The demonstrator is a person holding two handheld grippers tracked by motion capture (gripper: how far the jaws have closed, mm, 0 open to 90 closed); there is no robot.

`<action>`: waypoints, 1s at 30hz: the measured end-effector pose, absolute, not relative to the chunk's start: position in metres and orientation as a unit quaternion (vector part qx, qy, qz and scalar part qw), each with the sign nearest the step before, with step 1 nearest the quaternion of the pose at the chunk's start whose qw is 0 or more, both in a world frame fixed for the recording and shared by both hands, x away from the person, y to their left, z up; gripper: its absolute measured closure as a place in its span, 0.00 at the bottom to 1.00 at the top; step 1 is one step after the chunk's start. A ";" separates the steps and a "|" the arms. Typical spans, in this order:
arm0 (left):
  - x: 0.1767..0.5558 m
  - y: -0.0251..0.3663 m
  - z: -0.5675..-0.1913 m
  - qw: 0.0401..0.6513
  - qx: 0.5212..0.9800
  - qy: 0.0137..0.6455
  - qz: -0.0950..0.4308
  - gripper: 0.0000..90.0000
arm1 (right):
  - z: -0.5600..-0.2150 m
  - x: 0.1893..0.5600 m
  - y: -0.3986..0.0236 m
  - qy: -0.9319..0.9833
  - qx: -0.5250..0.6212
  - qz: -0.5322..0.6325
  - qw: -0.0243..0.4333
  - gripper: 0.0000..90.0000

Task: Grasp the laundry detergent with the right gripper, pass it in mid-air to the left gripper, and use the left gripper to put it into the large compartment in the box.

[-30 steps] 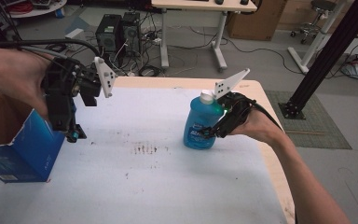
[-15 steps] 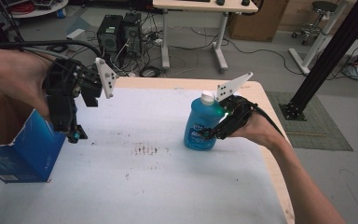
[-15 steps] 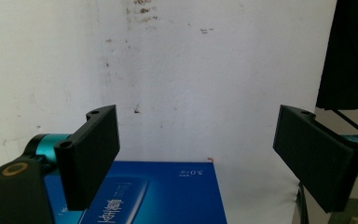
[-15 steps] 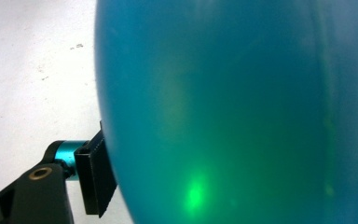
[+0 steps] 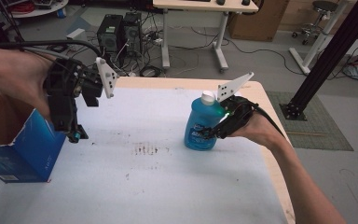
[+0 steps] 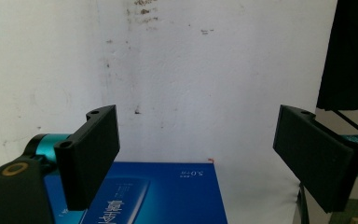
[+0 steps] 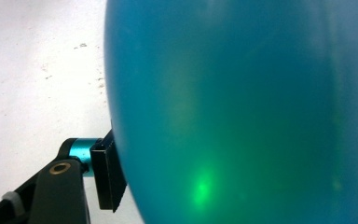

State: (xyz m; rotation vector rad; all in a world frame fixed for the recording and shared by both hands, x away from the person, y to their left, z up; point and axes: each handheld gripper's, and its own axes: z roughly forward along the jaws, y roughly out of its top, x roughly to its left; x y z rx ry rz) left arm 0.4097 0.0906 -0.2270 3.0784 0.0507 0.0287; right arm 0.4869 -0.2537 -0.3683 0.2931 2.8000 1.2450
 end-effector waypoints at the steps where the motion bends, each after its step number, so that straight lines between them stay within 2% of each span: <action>1: 0.410 0.091 -0.227 0.031 0.999 0.015 0.009 0.16 | -0.368 0.487 -0.254 0.909 0.096 0.406 0.028 0.30; 5: 0.410 0.090 -0.227 0.033 0.999 0.016 0.010 0.16 | -0.369 0.488 -0.254 0.909 0.092 0.406 0.027 0.32; 6: 0.410 0.090 -0.227 0.032 0.999 0.014 0.010 0.16 | -0.369 0.488 -0.254 0.909 0.092 0.405 0.024 0.36; 16: 0.410 0.090 -0.227 0.033 0.999 0.014 0.011 0.16 | -0.371 0.490 -0.253 0.907 0.095 0.409 0.019 0.37; 30: 0.411 0.090 -0.227 0.038 0.999 0.015 0.011 0.16 | -0.373 0.492 -0.255 0.902 0.091 0.421 0.022 0.48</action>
